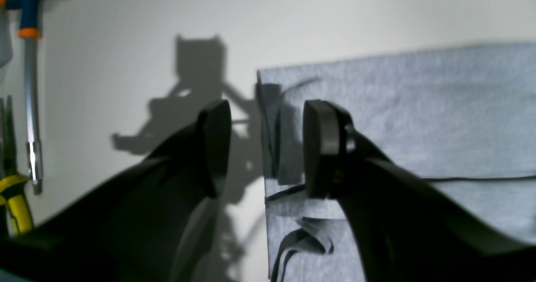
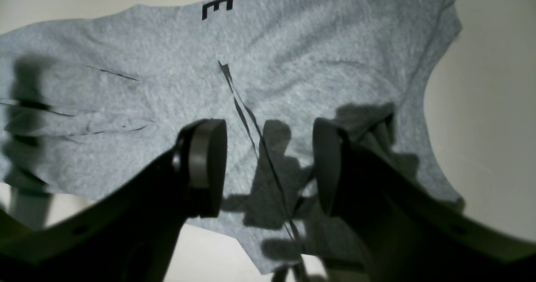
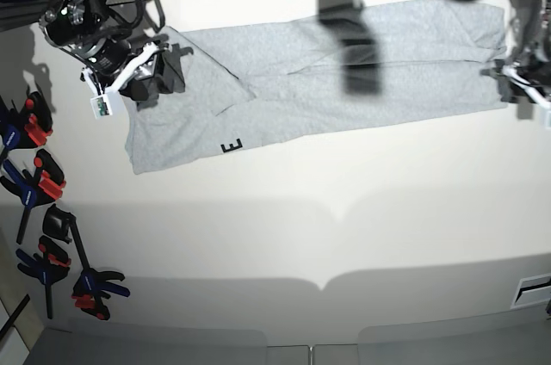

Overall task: Fold the T-shirt properly
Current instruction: 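Smooth the folded shirt edge with the right gripper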

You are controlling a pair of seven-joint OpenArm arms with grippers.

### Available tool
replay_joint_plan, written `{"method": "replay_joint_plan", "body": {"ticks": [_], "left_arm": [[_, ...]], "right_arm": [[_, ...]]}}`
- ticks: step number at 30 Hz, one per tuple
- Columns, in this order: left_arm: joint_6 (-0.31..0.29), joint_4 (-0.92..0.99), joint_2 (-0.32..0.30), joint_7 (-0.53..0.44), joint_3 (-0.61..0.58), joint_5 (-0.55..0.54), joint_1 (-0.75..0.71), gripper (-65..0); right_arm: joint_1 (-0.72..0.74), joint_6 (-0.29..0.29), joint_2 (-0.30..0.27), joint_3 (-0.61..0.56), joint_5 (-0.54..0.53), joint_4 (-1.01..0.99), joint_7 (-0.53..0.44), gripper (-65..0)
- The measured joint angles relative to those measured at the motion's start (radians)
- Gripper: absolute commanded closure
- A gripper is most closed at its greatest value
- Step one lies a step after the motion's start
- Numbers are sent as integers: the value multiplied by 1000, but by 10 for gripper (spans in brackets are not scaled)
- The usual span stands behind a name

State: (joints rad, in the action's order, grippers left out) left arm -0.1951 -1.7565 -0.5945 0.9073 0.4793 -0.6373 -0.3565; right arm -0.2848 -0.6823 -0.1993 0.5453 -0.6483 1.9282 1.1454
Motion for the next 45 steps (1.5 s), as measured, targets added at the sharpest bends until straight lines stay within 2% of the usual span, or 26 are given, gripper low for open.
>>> {"method": "replay_joint_plan", "body": {"ticks": [3, 8, 10, 13, 16, 20, 23, 25, 32, 41, 45], "left_arm": [[-69, 34, -1, 31, 82, -131, 2, -263], [-80, 225, -1, 46, 106, -219, 2, -280], [-125, 337, 2, 47, 106, -301, 2, -280], [-236, 490, 5, 49, 106, -437, 8, -280], [-321, 602, 4, 68, 106, -537, 29, -280], [-364, 714, 1, 71, 110, -589, 58, -280], [-420, 763, 1, 155, 112, -664, 75, -280], [-470, 769, 0, 218, 112, -678, 78, -280], [-468, 769, 8, 224, 112, -699, 79, -280], [-473, 769, 64, 217, 112, -718, 80, -280], [-480, 769, 63, 243, 112, -721, 80, -280]], "right_arm": [[2, 0, 0, 0, -4, 0, 0, -313], [2, 0, 0, 0, -23, 0, 0, -313], [2, 0, 0, 0, -24, 0, 0, -312], [2, 0, 0, 0, -26, 0, 0, -313], [2, 0, 0, 0, -26, 0, 0, -313], [2, 0, 0, 0, -26, 0, 1, -312], [2, 0, 0, 0, -27, 0, 1, -312], [2, 0, 0, 0, -27, 0, 2, -312], [2, 0, 0, 0, -28, 0, 4, -312], [2, 0, 0, 0, -53, 0, 15, -312], [2, 0, 0, 0, -53, 0, 16, -312]]}}
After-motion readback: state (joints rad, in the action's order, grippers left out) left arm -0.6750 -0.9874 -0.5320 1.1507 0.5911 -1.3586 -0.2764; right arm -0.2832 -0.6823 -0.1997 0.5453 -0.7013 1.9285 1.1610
